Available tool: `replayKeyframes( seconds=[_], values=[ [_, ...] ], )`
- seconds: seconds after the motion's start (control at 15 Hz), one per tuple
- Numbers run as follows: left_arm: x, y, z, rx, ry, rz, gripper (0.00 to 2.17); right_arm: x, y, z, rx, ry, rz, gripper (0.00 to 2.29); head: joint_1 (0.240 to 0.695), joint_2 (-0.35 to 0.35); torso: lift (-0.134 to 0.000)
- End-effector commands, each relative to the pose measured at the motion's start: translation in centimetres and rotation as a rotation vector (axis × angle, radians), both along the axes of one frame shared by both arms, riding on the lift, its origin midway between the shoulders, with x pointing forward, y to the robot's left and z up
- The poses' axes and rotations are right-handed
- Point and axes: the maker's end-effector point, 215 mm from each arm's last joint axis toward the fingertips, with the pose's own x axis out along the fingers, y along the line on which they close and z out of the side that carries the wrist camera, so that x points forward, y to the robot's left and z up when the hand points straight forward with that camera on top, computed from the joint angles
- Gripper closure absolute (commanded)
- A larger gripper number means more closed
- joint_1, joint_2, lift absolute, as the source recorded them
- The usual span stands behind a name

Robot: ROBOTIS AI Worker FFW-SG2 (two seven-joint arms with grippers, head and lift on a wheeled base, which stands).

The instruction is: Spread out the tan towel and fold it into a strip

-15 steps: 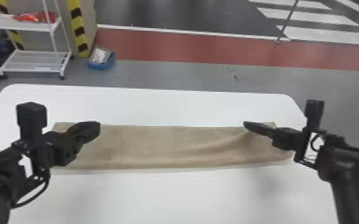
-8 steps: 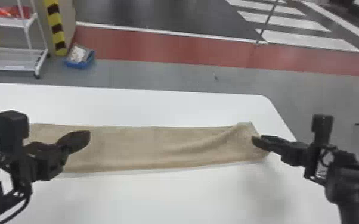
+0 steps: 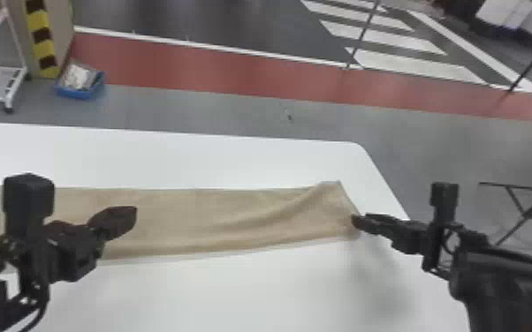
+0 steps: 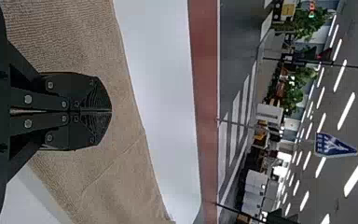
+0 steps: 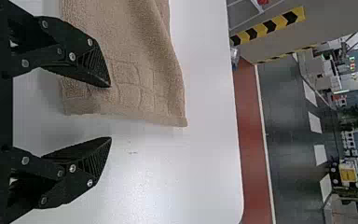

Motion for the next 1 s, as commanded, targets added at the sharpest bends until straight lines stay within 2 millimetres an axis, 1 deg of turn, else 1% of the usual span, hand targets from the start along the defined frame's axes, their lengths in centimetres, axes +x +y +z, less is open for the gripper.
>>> replayKeyframes(
  seconds=[0.0, 0.07, 0.27, 0.33, 0.47, 0.53, 0.6, 0.67, 0.8, 0.87, 0.93],
  values=[
    [0.1, 0.0, -1.1, 0.017, 0.013, 0.001, 1.59, 0.7, 0.6, 0.3, 0.012, -0.009, 0.008, 0.58, 0.695, -0.35, -0.124],
    [0.1, 0.0, -1.4, 0.019, 0.017, 0.001, 1.59, 1.0, 0.7, 0.6, 0.017, -0.011, 0.009, 0.58, 0.695, -0.35, -0.124],
    [0.1, -0.1, -1.4, 0.023, 0.014, -0.001, 1.59, 1.5, 1.1, 0.9, 0.035, -0.011, 0.007, 0.58, 0.695, -0.35, -0.124],
    [0.1, -0.1, -1.5, 0.028, 0.015, -0.002, 1.59, 1.9, 1.2, 1.4, 0.038, -0.017, 0.007, 0.58, 0.695, -0.35, -0.124],
    [-0.1, -0.3, -1.8, 0.044, 0.013, -0.011, 1.59, 2.3, 1.1, 1.3, 0.047, 0.0, -0.003, 0.59, 0.695, -0.35, -0.124],
    [0.0, -0.4, -1.7, 0.049, 0.011, -0.012, 1.59, 2.3, 1.0, 1.1, 0.056, 0.012, -0.009, 0.8, 0.695, -0.35, -0.124],
    [0.0, -0.3, -1.8, 0.051, 0.01, -0.011, 1.59, 2.4, 0.9, 1.3, 0.055, 0.01, -0.011, 1.08, 0.695, -0.35, -0.124],
    [0.0, -0.2, -1.9, 0.058, 0.009, -0.011, 1.59, 2.3, 0.9, 1.2, 0.059, 0.013, -0.011, 1.24, 0.695, -0.35, -0.124],
    [0.1, 0.1, -2.3, 0.073, 0.011, -0.004, 1.59, 2.2, 0.9, 1.0, 0.062, 0.02, -0.013, 1.23, 0.695, -0.35, -0.124],
    [0.1, 0.1, -2.4, 0.072, 0.015, -0.003, 1.59, 1.9, 1.0, 0.6, 0.069, 0.031, -0.017, 1.03, 0.695, -0.35, -0.124],
    [0.1, 0.0, -2.3, 0.072, 0.011, -0.005, 1.59, 1.9, 1.0, 0.6, 0.069, 0.031, -0.017, 0.61, 0.695, -0.35, -0.124]
  ],
)
